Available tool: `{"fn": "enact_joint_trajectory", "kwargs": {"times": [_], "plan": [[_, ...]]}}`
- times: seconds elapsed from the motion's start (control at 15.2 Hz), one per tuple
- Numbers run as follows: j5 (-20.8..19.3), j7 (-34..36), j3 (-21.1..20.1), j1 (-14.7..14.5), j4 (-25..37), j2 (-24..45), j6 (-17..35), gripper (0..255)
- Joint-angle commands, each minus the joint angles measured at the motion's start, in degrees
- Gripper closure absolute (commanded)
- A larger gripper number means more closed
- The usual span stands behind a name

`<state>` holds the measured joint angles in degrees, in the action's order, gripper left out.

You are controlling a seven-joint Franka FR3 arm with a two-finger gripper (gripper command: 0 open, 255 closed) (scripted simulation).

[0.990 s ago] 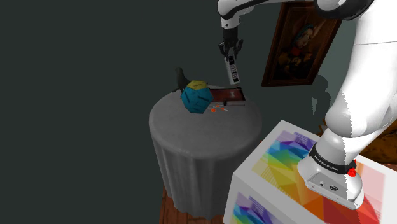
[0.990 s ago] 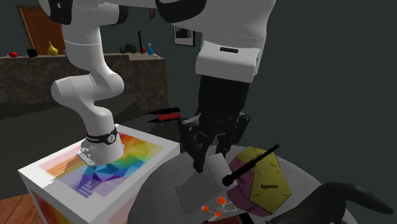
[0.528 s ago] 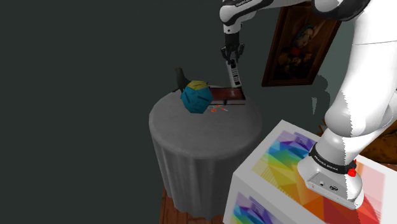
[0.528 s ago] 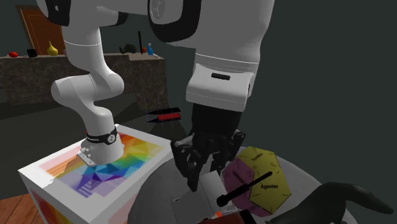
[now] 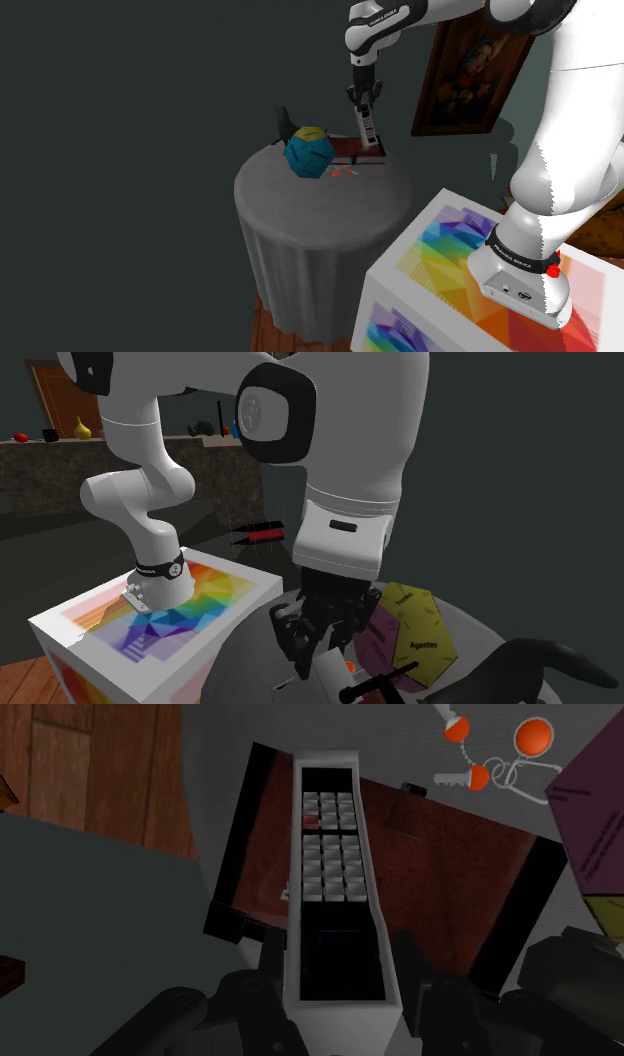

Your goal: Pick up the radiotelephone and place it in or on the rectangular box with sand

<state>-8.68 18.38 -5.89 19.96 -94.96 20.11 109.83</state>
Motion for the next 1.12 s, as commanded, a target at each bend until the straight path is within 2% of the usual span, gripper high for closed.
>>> {"fn": "enact_joint_trajectory", "kwargs": {"times": [0.0,0.46,0.53,0.86,1.06], "plan": [[-0.1,0.3,0.0,0.0,-0.9,0.5,1.5,255],[-0.1,0.3,0.0,0.0,-0.9,0.5,1.5,255],[-0.1,0.3,0.0,0.0,-0.9,0.5,1.5,0],[-0.1,0.3,0.0,0.0,-0.9,0.5,1.5,0],[0.2,0.0,-0.2,-0.4,3.6,-0.3,-3.9,0]]}}
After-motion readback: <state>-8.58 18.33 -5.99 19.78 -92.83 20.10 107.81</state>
